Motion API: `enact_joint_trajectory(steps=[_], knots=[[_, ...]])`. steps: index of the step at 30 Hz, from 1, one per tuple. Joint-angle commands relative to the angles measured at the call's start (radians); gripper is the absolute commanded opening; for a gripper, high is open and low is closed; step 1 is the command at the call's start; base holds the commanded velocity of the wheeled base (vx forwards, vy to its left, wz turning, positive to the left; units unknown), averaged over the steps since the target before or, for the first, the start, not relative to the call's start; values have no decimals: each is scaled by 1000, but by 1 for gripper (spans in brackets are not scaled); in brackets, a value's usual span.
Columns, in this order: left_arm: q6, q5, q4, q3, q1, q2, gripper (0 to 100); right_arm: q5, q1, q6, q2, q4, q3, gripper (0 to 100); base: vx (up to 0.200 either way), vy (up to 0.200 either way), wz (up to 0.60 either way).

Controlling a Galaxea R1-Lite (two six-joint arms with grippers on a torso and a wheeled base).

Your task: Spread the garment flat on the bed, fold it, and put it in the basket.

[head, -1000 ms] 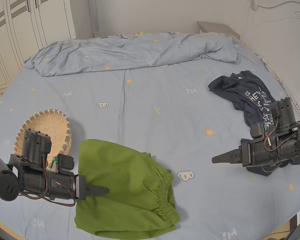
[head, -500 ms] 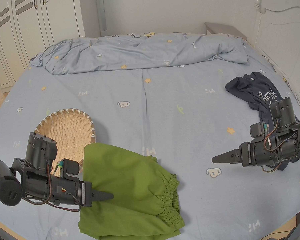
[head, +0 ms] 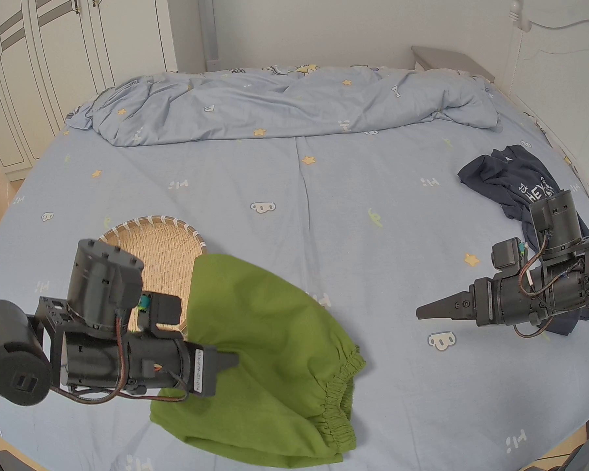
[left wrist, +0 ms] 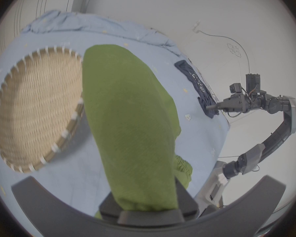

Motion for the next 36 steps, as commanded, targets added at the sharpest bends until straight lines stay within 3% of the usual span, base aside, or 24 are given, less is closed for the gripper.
enact_joint_trajectory(steps=[1, 6, 8, 9, 16, 24, 36], knots=[[59, 43, 154, -225, -98, -33, 0, 1, -11, 0, 2, -1, -3, 100, 0, 0, 0], [184, 43, 333, -324, -81, -125, 0, -1, -12, -1, -7, -1, -6, 100, 0, 0, 0], [184, 43, 333, -324, -81, -125, 0, -1, -12, -1, -7, -1, -6, 100, 0, 0, 0], [223, 43, 352, -340, -20, -168, 0, -1, -12, -1, -24, -1, -7, 100, 0, 0, 0], [307, 45, 352, -378, 149, -203, 0, -1, -8, -3, -27, -1, -4, 100, 0, 0, 0], [309, 31, 346, -453, 267, -220, 0, -1, -9, -3, -30, -1, -4, 100, 0, 0, 0], [302, -238, 323, -466, 553, -134, 0, -1, -11, -3, -41, -1, -3, 100, 0, 0, 0]])
